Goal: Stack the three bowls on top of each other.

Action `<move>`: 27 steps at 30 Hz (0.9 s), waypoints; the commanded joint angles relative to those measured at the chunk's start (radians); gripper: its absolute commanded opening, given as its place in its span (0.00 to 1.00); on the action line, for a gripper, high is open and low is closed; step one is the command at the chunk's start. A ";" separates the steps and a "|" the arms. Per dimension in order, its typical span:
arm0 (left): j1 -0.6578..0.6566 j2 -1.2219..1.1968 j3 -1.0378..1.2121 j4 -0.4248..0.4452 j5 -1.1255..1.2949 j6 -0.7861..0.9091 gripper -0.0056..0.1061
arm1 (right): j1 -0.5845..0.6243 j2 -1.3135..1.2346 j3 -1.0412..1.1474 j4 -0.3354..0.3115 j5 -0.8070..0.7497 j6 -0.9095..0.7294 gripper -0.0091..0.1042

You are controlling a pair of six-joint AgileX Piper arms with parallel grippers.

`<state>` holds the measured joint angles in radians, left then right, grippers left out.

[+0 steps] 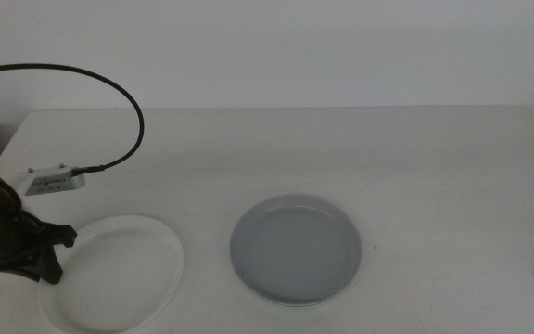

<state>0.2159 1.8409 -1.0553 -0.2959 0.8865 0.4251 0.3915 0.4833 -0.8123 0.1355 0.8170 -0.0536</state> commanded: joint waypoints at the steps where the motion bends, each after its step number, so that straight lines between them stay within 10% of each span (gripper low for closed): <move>1: 0.004 -0.064 -0.019 -0.017 0.046 -0.009 0.05 | -0.001 0.008 -0.022 -0.006 -0.070 -0.004 0.50; 27: -0.577 0.005 -0.564 -0.040 0.221 -0.431 0.05 | -0.001 0.008 -0.022 -0.008 -0.070 -0.004 0.50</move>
<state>-0.3370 1.8772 -1.5791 -0.3037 1.1341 0.0088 0.3915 0.4833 -0.8123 0.1344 0.8170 -0.0536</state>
